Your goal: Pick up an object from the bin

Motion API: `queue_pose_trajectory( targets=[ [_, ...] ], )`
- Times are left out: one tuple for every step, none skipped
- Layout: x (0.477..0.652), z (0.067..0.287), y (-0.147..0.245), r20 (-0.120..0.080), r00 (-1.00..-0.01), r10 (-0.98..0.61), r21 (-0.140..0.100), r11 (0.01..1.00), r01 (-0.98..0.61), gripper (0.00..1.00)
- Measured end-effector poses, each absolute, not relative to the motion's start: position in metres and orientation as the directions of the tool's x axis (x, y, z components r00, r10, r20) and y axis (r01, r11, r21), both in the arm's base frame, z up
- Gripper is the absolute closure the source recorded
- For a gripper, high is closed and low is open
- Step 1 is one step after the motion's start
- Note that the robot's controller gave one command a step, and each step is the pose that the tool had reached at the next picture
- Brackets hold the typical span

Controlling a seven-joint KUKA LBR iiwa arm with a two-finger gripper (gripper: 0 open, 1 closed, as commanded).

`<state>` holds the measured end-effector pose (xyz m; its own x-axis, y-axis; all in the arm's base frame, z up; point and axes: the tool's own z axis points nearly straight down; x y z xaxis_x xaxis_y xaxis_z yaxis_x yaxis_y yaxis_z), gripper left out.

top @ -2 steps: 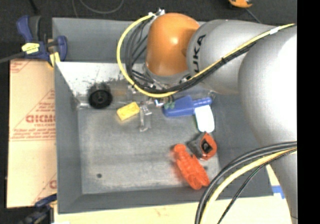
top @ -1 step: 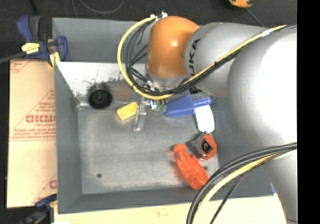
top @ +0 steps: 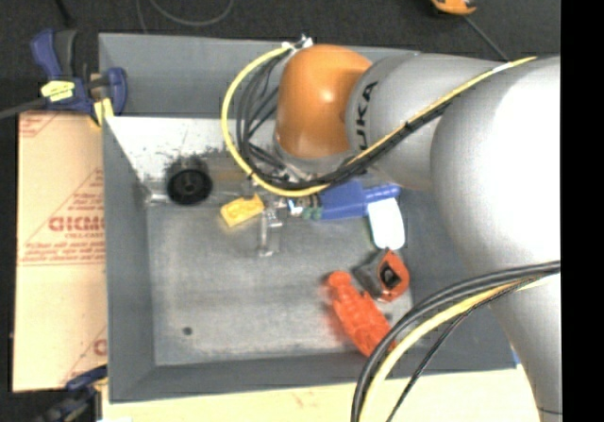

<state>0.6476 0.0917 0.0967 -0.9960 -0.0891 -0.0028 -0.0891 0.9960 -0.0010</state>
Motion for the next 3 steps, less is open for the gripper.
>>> queue_pose_trajectory(
  targets=[
    [0.6431, 0.0941, 0.0910, 0.001, -1.000, -0.012, 0.001, 1.000, -0.012, 0.00],
    [0.6448, 0.0891, 0.0925, 0.000, -0.974, 0.227, 0.001, 0.974, 0.227, 0.00],
    [0.6440, 0.0878, 0.0940, 0.000, -0.981, 0.193, -0.001, 0.981, 0.193, 0.00]
  ],
)
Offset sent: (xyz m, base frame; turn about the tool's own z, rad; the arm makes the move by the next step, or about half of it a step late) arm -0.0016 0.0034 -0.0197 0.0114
